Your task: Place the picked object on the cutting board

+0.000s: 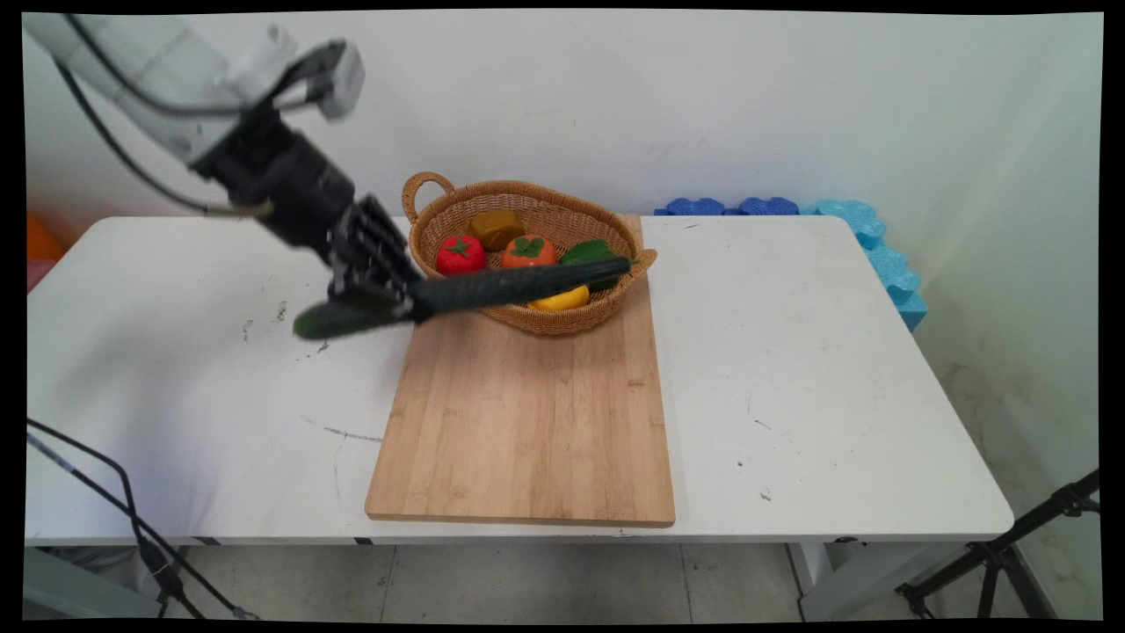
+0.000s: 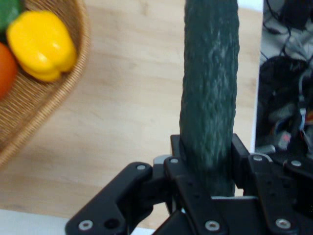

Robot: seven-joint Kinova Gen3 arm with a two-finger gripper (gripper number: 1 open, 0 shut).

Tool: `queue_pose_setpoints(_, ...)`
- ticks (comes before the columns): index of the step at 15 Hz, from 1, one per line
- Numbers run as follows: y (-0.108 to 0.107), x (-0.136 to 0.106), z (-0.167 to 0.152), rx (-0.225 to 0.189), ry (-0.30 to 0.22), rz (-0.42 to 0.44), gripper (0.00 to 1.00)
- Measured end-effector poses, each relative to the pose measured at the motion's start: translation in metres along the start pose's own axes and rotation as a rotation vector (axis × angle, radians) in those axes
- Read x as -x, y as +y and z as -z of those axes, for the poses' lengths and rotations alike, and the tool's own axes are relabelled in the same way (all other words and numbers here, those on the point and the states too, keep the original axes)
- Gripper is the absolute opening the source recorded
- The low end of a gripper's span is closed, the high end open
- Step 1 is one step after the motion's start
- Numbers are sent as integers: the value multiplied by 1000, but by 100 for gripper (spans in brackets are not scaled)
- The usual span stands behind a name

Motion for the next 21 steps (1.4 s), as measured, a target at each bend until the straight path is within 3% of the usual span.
queue_pose_setpoints(10, 33, 27, -83, 10, -77, -28, 0)
queue_pose_setpoints(21, 43, 38, -155, 19, -128, -38, 0)
